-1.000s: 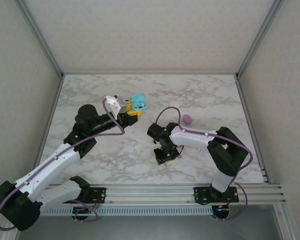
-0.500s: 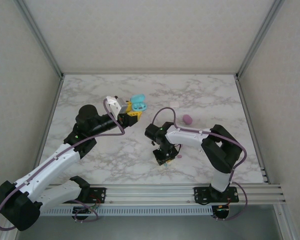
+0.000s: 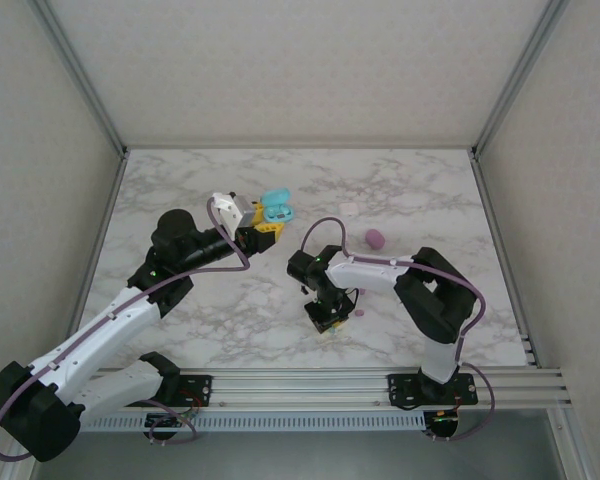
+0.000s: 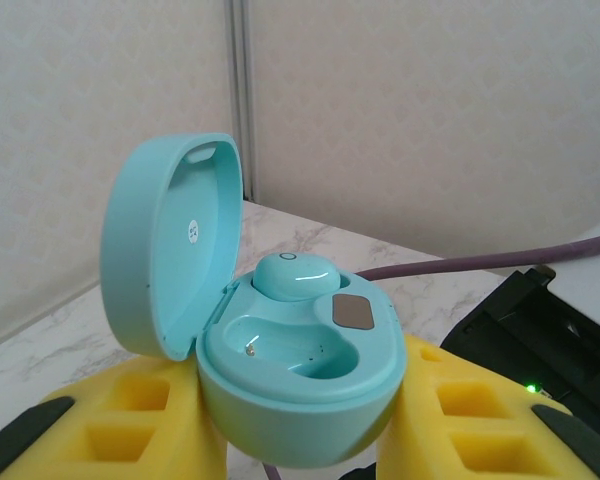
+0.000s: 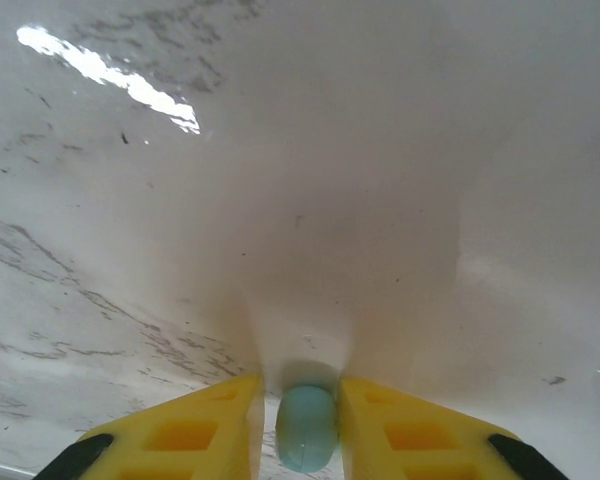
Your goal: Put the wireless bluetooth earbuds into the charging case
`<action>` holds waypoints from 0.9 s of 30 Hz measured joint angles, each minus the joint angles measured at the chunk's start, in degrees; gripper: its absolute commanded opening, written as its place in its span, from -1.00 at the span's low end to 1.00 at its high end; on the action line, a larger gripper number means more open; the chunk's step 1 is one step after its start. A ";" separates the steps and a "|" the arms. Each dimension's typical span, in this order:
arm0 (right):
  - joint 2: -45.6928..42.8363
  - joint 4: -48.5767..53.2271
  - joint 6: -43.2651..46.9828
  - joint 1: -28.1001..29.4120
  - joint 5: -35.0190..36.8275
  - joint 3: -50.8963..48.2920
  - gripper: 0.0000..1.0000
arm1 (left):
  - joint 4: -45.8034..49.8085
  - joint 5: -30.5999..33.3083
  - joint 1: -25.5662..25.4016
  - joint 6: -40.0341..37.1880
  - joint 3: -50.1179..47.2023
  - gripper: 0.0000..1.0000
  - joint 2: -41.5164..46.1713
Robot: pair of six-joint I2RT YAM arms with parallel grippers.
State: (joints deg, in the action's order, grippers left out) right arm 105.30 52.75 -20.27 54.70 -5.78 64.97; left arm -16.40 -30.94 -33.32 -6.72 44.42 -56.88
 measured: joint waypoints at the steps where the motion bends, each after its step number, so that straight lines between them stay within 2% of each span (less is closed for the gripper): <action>1: 0.07 0.07 0.00 0.00 0.04 0.13 -0.48 | 0.00 0.00 0.00 0.00 0.00 -0.60 0.00; 16: -1.05 0.37 -0.72 0.31 1.27 0.48 -0.68 | 0.00 0.20 -0.02 -0.17 -0.04 -0.60 0.00; 20: -9.07 -1.44 -1.97 -1.73 -1.05 -0.33 -0.68 | -0.26 0.70 -0.02 -0.48 -0.37 -0.60 -0.42; 27: -28.09 -4.85 -4.24 -14.16 -9.42 -0.09 -0.66 | -3.13 1.53 0.04 -0.59 -2.25 -0.60 -6.56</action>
State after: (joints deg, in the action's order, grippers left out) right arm 77.21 47.90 -24.51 40.53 -15.20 64.88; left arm -19.53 -29.41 -33.28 -7.31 42.17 -63.44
